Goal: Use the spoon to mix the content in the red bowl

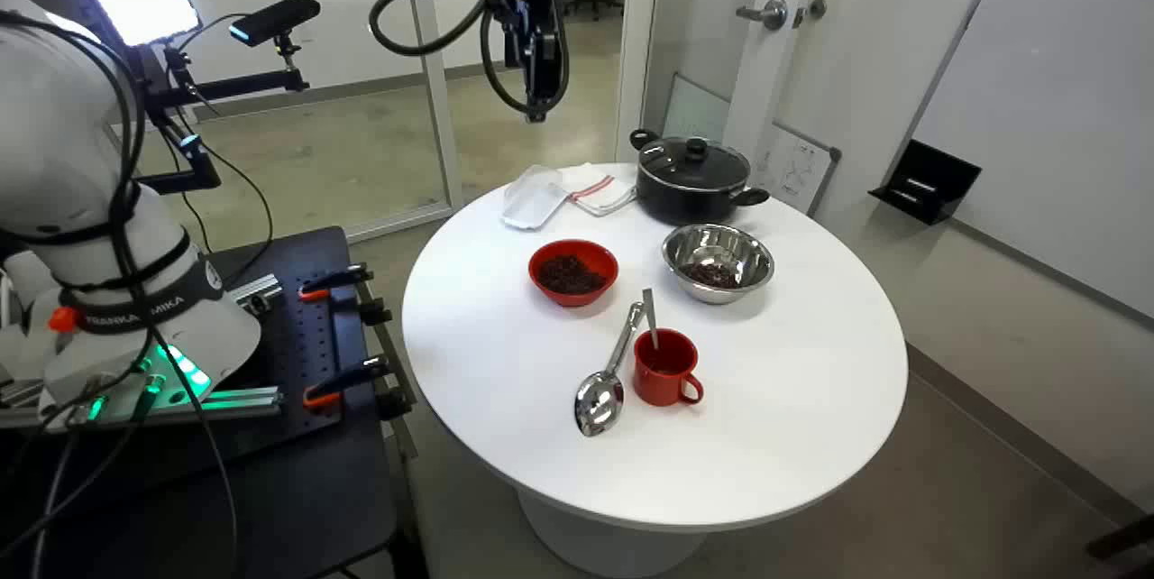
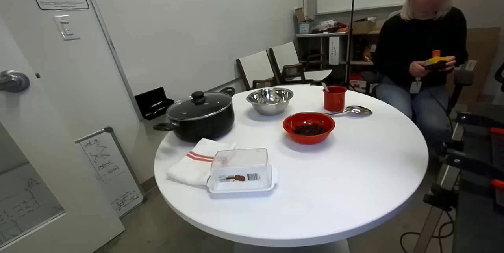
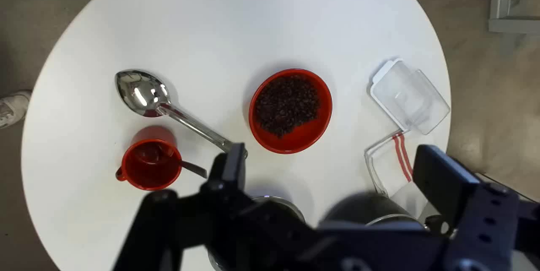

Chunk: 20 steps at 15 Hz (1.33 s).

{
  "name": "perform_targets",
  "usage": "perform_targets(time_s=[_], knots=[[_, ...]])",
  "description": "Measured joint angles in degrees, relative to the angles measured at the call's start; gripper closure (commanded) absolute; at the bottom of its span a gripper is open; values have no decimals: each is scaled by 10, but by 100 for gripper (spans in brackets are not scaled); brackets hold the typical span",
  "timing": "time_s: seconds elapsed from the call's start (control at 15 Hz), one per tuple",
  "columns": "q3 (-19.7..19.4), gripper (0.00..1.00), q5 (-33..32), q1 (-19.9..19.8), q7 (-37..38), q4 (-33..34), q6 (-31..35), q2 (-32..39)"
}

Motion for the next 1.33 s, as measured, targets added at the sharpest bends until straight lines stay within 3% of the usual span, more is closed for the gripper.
perform_targets(time_s=[0.87,1.33], knots=[[16,0,0,-23,0,-1,9,6],[50,0,-1,-11,-51,-30,152,15]])
